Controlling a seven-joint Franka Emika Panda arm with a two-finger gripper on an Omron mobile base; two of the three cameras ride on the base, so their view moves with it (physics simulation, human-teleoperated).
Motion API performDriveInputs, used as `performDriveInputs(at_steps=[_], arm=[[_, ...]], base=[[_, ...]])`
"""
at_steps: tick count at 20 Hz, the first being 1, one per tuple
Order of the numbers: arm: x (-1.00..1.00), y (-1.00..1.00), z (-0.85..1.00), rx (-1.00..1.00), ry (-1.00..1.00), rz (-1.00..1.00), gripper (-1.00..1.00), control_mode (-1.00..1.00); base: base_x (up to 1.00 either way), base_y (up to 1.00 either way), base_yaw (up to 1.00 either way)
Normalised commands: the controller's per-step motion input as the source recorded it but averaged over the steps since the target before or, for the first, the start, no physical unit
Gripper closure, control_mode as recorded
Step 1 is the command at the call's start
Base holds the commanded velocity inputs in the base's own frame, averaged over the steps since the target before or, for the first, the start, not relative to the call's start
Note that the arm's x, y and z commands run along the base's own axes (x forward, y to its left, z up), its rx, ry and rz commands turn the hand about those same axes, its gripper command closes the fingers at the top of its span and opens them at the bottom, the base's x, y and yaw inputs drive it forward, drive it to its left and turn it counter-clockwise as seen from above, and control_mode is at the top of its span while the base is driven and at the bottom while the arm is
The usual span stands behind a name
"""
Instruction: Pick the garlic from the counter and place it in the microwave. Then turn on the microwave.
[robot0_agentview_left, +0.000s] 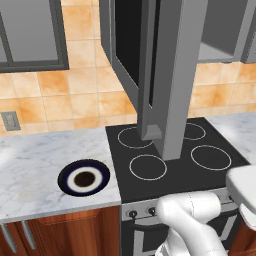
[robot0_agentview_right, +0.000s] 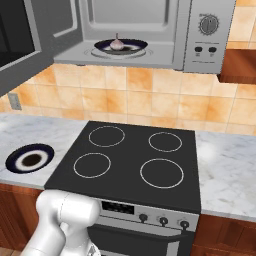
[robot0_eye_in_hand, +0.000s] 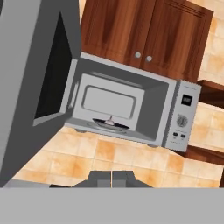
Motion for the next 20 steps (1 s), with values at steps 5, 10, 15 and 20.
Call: performDriveInputs(at_steps=[5,10,15,20], arm=[[-0.05,0.2,0.0,0.0,0.0,-0.01,1.0,-1.0],[0.0,0.25,0.0,0.0,0.0,-0.02,1.0,-1.0],[0.0,0.24,0.0,0.0,0.0,-0.02,1.0,-1.0],[0.0,0.24,0.0,0.0,0.0,-0.02,1.0,-1.0]], base=[[0.0,0.0,0.0],[0.0,0.0,0.0],[0.0,0.0,0.0],[0.0,0.0,0.0]])
